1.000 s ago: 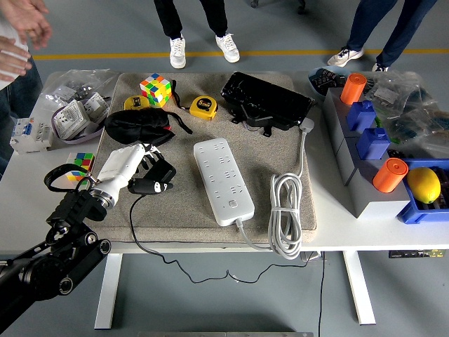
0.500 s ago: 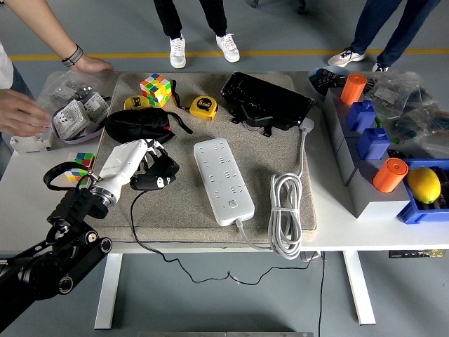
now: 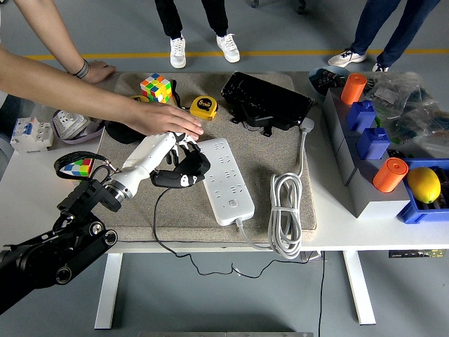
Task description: Put the plug near the board,insert it into the board,press the button,pull the plug out
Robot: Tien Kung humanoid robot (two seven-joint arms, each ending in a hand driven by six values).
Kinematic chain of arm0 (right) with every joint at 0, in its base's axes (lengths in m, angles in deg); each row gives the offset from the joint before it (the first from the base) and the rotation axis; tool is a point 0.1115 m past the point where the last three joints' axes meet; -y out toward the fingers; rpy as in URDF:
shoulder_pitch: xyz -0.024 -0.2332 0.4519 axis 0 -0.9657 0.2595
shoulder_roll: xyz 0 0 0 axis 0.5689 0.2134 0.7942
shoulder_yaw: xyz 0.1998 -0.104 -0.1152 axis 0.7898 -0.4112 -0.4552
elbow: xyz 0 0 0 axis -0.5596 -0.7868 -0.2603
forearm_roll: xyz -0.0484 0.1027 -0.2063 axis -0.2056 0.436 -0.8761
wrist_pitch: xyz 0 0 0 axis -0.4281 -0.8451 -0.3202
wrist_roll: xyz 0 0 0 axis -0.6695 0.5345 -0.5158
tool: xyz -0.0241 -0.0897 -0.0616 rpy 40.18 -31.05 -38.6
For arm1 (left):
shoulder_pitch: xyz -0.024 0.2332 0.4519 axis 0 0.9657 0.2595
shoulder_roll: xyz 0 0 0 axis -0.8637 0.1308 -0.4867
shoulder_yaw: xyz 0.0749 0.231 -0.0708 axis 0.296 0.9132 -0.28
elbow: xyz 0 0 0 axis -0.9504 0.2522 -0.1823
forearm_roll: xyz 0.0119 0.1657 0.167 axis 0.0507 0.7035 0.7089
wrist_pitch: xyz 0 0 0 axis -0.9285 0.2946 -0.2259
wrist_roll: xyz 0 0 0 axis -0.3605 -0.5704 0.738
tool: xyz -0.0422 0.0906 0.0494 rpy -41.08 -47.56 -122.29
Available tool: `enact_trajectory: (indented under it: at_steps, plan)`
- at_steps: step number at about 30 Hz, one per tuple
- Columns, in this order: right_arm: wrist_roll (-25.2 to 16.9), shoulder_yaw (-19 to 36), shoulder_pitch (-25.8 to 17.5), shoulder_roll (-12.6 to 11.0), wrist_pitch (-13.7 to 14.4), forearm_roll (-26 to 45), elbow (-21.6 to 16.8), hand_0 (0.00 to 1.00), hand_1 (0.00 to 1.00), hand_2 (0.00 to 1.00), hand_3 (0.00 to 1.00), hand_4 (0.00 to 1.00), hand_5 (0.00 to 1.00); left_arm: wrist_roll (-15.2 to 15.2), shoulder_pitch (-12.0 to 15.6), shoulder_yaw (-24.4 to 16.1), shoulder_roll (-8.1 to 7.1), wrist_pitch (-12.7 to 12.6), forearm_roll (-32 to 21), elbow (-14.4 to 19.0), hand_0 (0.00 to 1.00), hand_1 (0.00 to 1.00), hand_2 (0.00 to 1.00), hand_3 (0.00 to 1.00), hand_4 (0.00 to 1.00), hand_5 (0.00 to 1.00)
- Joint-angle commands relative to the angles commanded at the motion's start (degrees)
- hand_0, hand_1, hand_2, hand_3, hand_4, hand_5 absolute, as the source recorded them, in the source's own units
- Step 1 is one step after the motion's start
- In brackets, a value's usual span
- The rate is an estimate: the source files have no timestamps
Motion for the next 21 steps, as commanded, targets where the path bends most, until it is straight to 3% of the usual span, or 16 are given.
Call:
enact_trajectory:
  at_steps: [21]
  plan:
    - [-0.16, 0.32, 0.09, -0.03, -0.48, -0.31, -0.35, 0.606, 0.596, 0.551, 0.543, 0.786, 0.307, -3.64, -9.09, 10.54, 3.1, -1.15, 1.81, -8.99, 0.223, 0.271, 0.296, 0.488, 0.763, 0.115]
